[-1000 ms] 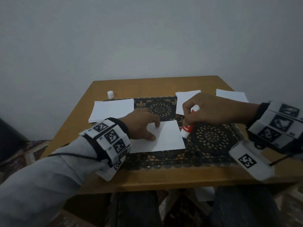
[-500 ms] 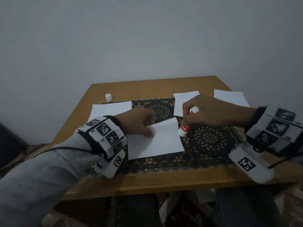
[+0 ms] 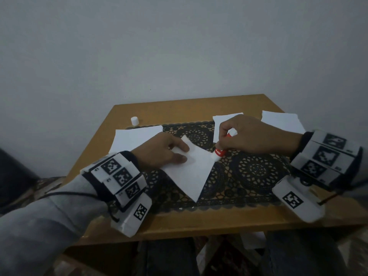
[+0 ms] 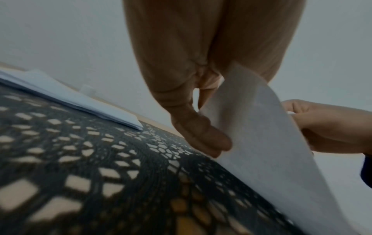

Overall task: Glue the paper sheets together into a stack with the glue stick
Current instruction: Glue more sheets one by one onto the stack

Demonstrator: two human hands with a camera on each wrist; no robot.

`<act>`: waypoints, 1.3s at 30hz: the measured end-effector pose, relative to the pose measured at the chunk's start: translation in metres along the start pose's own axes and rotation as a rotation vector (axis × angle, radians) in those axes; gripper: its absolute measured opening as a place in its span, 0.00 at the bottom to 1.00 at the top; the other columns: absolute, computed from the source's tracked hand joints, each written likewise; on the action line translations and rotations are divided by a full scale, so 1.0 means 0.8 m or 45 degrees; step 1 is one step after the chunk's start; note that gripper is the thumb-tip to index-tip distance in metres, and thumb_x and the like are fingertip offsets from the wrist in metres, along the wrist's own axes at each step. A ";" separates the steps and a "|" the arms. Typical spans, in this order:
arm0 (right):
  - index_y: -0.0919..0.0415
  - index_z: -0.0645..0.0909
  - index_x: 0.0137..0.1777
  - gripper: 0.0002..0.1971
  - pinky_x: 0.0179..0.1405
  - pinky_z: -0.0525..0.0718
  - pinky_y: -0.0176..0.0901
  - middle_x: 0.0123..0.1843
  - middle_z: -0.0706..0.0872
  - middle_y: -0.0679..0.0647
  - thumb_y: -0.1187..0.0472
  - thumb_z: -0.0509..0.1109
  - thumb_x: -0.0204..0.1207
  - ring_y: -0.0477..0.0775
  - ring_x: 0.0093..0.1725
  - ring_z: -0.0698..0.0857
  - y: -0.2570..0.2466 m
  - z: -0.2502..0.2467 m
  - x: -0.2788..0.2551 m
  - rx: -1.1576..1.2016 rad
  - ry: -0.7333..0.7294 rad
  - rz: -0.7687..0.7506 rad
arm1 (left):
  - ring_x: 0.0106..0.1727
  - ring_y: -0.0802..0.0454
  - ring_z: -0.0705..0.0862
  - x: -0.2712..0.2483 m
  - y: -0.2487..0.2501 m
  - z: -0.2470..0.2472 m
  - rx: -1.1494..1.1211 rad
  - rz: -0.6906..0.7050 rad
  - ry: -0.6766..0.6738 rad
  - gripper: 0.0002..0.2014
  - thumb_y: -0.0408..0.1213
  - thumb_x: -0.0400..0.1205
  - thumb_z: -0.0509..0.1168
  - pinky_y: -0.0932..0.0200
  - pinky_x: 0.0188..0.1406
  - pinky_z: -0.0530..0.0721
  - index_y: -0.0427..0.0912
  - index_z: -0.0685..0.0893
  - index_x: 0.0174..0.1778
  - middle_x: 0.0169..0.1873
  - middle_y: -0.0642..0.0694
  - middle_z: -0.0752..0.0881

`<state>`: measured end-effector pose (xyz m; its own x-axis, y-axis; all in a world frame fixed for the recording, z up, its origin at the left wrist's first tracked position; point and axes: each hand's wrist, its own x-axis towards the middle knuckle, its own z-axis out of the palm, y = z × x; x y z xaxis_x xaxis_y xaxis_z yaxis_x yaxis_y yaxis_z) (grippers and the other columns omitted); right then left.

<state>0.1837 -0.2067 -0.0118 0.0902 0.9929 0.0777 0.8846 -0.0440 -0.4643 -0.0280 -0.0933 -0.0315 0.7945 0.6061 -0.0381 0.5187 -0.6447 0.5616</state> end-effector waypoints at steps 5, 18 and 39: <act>0.55 0.84 0.41 0.10 0.38 0.65 0.28 0.48 0.85 0.46 0.48 0.73 0.75 0.50 0.49 0.83 -0.006 0.012 0.006 -0.051 0.084 0.038 | 0.38 0.63 0.75 -0.011 0.004 0.018 0.271 -0.057 -0.165 0.16 0.44 0.80 0.68 0.72 0.37 0.70 0.46 0.84 0.63 0.39 0.61 0.76; 0.60 0.85 0.41 0.09 0.42 0.84 0.53 0.44 0.88 0.54 0.54 0.74 0.74 0.57 0.41 0.86 -0.013 0.036 0.037 -0.102 0.048 0.011 | 0.46 0.56 0.74 -0.008 0.013 0.021 0.431 -0.138 -0.285 0.20 0.48 0.76 0.73 0.68 0.38 0.73 0.50 0.77 0.62 0.53 0.53 0.77; 0.53 0.86 0.37 0.07 0.52 0.86 0.51 0.40 0.87 0.44 0.52 0.75 0.72 0.48 0.45 0.84 -0.052 0.043 -0.036 -0.025 -0.323 -0.012 | 0.52 0.57 0.86 0.032 0.013 -0.005 -0.194 0.161 0.010 0.11 0.27 0.76 0.70 0.53 0.59 0.83 0.49 0.92 0.44 0.48 0.54 0.90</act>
<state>0.1285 -0.2299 -0.0253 -0.0338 0.9891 -0.1433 0.8938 -0.0342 -0.4471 -0.0036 -0.0825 -0.0233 0.8475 0.5287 0.0472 0.3605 -0.6386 0.6798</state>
